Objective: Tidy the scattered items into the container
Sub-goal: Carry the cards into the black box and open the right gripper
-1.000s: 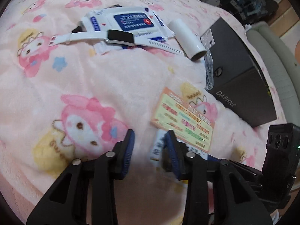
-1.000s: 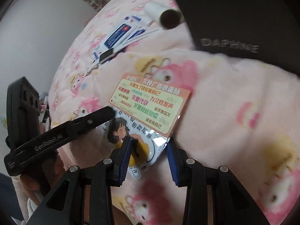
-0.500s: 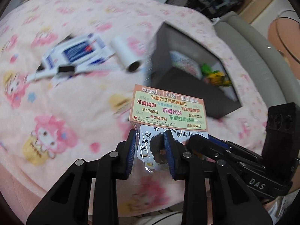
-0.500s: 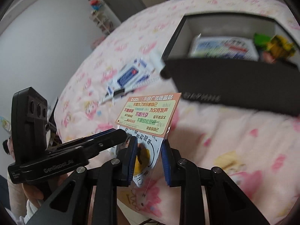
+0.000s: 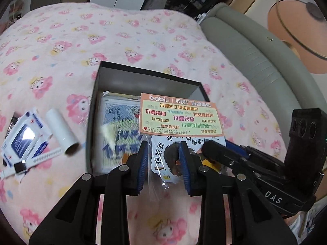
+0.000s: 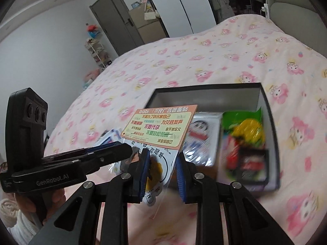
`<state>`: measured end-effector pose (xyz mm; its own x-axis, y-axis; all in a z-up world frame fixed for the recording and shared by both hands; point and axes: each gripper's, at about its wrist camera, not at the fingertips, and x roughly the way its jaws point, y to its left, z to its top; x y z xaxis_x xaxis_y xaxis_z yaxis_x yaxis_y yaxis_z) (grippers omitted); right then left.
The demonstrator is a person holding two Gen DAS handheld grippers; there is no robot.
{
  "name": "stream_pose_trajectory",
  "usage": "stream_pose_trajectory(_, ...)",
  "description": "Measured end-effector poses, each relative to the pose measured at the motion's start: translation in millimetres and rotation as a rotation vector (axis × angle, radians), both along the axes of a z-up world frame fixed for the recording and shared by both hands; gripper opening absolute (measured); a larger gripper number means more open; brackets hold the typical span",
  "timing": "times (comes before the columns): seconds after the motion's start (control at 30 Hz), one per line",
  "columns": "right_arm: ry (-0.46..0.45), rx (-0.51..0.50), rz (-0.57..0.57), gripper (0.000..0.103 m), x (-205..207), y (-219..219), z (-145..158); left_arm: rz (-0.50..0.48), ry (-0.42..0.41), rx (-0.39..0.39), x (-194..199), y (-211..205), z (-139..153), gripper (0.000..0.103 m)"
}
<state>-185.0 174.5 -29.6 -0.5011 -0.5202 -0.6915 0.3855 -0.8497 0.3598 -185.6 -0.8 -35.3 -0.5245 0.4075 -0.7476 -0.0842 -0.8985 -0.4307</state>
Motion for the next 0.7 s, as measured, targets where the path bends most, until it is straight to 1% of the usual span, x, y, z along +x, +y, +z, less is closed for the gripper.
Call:
stream_pose_trajectory(0.1,-0.027,0.021,-0.005,0.022,-25.6,2.9,-12.1,0.009,-0.044,-0.011,-21.8,6.0,-13.5,0.029)
stream_pose_trajectory(0.2,-0.060,0.029,-0.006,0.022,-37.9,2.3,-27.6,0.025,-0.079,-0.026,-32.8,5.4,-29.9,0.030)
stream_pose_trajectory(0.37,-0.118,0.024,0.005,0.022,-47.2,-0.5,-54.7,0.042,-0.142,-0.034,-43.4,0.4,-55.2,0.030)
stream_pose_trajectory(0.5,-0.157,0.022,0.000,0.022,-51.6,-1.0,-73.0,0.036,-0.169,-0.053,-45.7,2.8,-67.7,0.030)
stream_pose_trajectory(0.7,-0.188,0.042,0.000,0.022,-56.2,-3.8,-88.1,0.038,-0.212,-0.077,-50.5,6.4,-82.1,0.030)
